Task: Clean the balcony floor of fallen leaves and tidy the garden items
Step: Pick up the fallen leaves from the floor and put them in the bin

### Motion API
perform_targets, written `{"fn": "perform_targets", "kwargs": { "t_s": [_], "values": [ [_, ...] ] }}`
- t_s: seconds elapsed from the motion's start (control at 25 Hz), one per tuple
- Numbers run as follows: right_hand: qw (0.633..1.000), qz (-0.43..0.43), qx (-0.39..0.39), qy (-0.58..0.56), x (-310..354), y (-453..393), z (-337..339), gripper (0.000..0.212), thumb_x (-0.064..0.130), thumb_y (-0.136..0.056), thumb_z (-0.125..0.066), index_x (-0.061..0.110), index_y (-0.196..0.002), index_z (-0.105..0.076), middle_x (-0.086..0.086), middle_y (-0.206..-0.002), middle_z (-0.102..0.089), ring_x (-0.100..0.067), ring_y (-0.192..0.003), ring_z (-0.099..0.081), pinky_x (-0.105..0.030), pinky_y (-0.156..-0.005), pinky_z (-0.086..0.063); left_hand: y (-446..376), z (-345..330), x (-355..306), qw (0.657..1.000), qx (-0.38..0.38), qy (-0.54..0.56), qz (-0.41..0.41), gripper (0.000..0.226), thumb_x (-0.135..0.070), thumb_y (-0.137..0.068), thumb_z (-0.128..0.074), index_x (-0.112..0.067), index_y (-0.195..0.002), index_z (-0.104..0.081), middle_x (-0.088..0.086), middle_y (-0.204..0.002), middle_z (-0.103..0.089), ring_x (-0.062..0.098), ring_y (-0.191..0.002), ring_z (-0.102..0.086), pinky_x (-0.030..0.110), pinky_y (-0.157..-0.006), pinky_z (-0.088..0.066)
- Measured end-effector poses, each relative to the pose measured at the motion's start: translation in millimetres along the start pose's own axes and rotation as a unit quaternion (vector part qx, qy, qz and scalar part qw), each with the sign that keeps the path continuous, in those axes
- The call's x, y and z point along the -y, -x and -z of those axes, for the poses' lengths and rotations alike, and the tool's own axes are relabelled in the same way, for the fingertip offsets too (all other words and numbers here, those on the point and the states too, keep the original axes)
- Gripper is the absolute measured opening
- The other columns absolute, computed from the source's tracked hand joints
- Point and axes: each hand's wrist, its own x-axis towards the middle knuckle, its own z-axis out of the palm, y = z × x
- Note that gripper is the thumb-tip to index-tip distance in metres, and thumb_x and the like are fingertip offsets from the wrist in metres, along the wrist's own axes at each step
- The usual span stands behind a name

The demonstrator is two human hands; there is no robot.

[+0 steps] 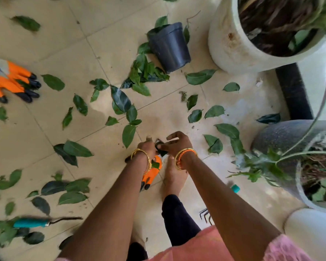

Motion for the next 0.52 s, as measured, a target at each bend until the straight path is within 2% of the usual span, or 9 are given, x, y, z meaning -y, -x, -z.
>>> {"fn": "perform_targets", "kwargs": {
  "t_s": [0.04, 0.08, 0.16, 0.24, 0.32, 0.36, 0.4, 0.44, 0.52],
  "values": [
    [1.000, -0.015, 0.003, -0.023, 2, 3, 2, 0.034, 0.010, -0.068, -0.082, 0.014, -0.088, -0.054, -0.010, -0.088, -0.065, -0.021, -0.076, -0.063, -0.028, -0.060, -0.055, 3, -4, -3, 1.000, -0.006, -0.026, -0.006, 0.050, -0.032, -0.105, -0.024, 0.003, -0.128, -0.052, 0.021, -0.123, -0.059, 0.034, -0.093, -0.063, 0.034, -0.059, -0.044],
    [0.998, -0.029, 0.003, -0.053, 3, 4, 3, 0.034, 0.010, -0.067, -0.083, 0.014, -0.084, -0.054, -0.012, -0.088, -0.066, -0.024, -0.076, -0.066, -0.036, -0.065, -0.059, 6, -8, -6, 0.999, -0.011, -0.048, -0.003, 0.052, -0.036, -0.104, -0.024, 0.002, -0.127, -0.052, 0.019, -0.124, -0.057, 0.034, -0.100, -0.061, 0.033, -0.062, -0.041],
    [0.995, -0.057, -0.004, -0.084, 4, 7, 5, 0.032, 0.013, -0.065, -0.085, 0.017, -0.079, -0.056, -0.017, -0.092, -0.069, -0.029, -0.079, -0.069, -0.044, -0.072, -0.059, 7, -15, -10, 0.997, -0.019, -0.071, 0.008, 0.052, -0.037, -0.103, -0.029, 0.004, -0.128, -0.051, 0.018, -0.128, -0.056, 0.034, -0.108, -0.060, 0.034, -0.077, -0.045],
    [0.998, -0.056, 0.010, -0.017, 5, 3, 14, 0.026, 0.019, -0.067, -0.083, 0.016, -0.079, -0.060, -0.010, -0.088, -0.068, -0.025, -0.080, -0.067, -0.037, -0.075, -0.057, 7, -21, -12, 0.996, -0.020, -0.091, 0.009, 0.048, -0.031, -0.101, -0.036, 0.007, -0.126, -0.051, 0.021, -0.126, -0.058, 0.035, -0.107, -0.062, 0.033, -0.080, -0.047],
    [0.997, -0.052, 0.054, 0.033, 11, -5, 33, 0.024, 0.023, -0.071, -0.080, 0.016, -0.086, -0.062, -0.003, -0.086, -0.062, -0.018, -0.081, -0.058, -0.029, -0.071, -0.051, 5, -27, -15, 0.994, -0.021, -0.111, 0.000, 0.038, -0.023, -0.100, -0.040, 0.010, -0.113, -0.055, 0.020, -0.115, -0.063, 0.026, -0.089, -0.070, 0.026, -0.067, -0.049],
    [0.995, -0.060, 0.076, 0.007, 12, -9, 43, 0.026, 0.025, -0.074, -0.078, 0.016, -0.092, -0.062, -0.006, -0.091, -0.061, -0.018, -0.082, -0.055, -0.030, -0.072, -0.050, 1, -30, -16, 0.993, -0.024, -0.115, -0.007, 0.033, -0.019, -0.100, -0.041, 0.010, -0.107, -0.055, 0.018, -0.110, -0.064, 0.024, -0.083, -0.071, 0.025, -0.066, -0.051],
    [0.994, -0.071, 0.080, -0.034, 7, -18, 51, 0.028, 0.027, -0.076, -0.076, 0.015, -0.097, -0.062, -0.009, -0.097, -0.061, -0.018, -0.084, -0.055, -0.033, -0.076, -0.051, -4, -31, -17, 0.993, -0.027, -0.115, -0.006, 0.032, -0.018, -0.099, -0.042, 0.009, -0.108, -0.056, 0.020, -0.107, -0.064, 0.026, -0.086, -0.070, 0.029, -0.073, -0.053],
    [0.993, -0.086, 0.039, -0.067, -3, -32, 58, 0.031, 0.028, -0.078, -0.074, 0.013, -0.102, -0.061, -0.012, -0.103, -0.061, -0.020, -0.086, -0.055, -0.036, -0.080, -0.052, -13, -33, -18, 0.993, -0.032, -0.117, -0.005, 0.033, -0.019, -0.097, -0.044, 0.009, -0.108, -0.058, 0.021, -0.102, -0.065, 0.030, -0.091, -0.067, 0.034, -0.079, -0.052],
    [0.983, -0.103, -0.141, -0.059, -26, -54, 75, 0.044, 0.029, -0.077, -0.075, 0.011, -0.113, -0.057, -0.016, -0.117, -0.055, -0.028, -0.100, -0.056, -0.043, -0.091, -0.050, -27, -34, -19, 0.987, -0.051, -0.154, -0.015, 0.033, -0.023, -0.089, -0.052, 0.005, -0.102, -0.062, 0.020, -0.089, -0.065, 0.032, -0.086, -0.062, 0.036, -0.075, -0.049]
  ]
}}
